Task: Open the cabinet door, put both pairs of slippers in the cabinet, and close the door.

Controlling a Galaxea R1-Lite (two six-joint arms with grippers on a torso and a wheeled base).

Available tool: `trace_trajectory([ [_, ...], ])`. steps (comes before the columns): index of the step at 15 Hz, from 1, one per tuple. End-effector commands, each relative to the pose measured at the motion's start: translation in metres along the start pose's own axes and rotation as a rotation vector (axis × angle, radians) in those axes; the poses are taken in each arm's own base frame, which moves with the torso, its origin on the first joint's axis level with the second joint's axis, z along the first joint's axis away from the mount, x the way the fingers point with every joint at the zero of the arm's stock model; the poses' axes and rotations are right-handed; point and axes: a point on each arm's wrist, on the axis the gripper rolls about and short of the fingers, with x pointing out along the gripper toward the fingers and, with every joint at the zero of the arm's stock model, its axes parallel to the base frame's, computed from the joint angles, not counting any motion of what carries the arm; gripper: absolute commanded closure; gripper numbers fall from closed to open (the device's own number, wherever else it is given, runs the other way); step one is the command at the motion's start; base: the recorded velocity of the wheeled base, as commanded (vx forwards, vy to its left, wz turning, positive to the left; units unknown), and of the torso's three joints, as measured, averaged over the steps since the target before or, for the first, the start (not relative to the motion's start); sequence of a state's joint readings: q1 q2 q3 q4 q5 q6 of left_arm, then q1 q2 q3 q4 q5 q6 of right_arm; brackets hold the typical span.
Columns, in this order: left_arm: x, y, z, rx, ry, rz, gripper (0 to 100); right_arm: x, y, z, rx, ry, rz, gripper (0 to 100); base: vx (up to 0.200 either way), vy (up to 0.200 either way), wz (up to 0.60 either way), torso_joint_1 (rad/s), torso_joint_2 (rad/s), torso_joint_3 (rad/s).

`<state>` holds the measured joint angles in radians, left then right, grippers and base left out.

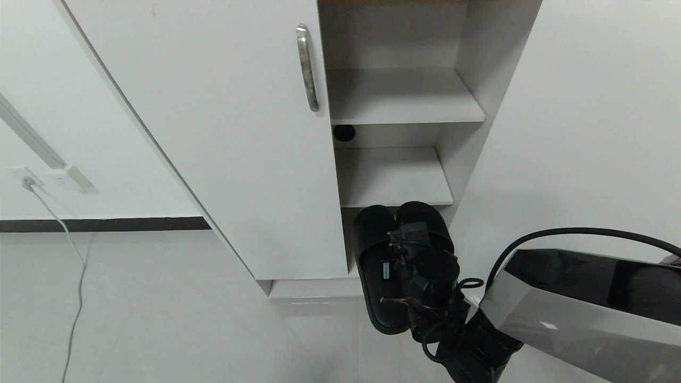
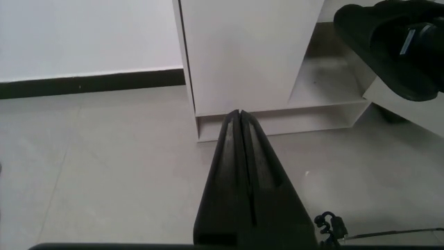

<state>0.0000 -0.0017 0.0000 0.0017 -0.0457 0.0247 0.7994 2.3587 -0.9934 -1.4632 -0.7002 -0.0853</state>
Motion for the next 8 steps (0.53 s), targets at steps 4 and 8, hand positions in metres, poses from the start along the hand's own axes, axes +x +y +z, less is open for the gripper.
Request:
trace_trajectory([
  [4,0.0001,0.0000,0.0001,0.000,0.002,0.000,100,0.0020,-0.0016,-0.0019,-0.004,0.002,-0.007,100,0.000,0.000,0.00,0.000,0.00,0.000],
  [8,0.0001,0.0000,0.0001,0.000,0.002,0.000,100,0.0028,-0.0026,-0.0021,-0.006,0.004,-0.010,100,0.200,0.000,0.00,0.000,0.00,0.005],
])
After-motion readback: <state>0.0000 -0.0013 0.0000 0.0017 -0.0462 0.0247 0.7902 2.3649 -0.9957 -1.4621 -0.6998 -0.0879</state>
